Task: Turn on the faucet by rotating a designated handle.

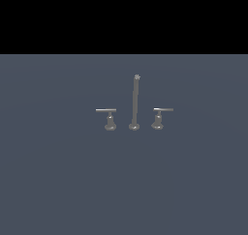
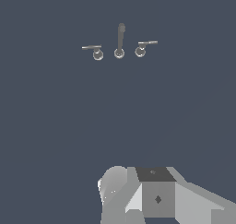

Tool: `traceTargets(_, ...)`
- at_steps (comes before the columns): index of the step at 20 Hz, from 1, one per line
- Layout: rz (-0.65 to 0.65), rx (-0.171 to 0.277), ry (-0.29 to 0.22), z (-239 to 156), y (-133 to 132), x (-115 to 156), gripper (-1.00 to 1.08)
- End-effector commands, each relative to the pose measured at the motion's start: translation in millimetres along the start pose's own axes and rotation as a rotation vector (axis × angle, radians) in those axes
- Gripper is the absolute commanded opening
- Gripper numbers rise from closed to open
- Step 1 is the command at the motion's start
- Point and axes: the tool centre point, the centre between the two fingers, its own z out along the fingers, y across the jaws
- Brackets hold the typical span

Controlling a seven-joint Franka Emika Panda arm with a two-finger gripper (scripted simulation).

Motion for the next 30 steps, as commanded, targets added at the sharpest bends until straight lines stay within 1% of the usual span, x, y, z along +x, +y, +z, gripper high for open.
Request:
traceTargets(1,0.000,0.000,0.000,0,0,0,-1.00)
traceTargets(7,0.018,0.000,0.000,5,-4,2,-1.00)
traceTargets(14,0.087,0.001,-0.002,23,-20,9,-1.00)
traceTargets(21,0.206,0.003,-0.004,55,-45,23,-1.00)
traceTargets(30,0.393,0.007,-0.008,106,-83,53,-1.00)
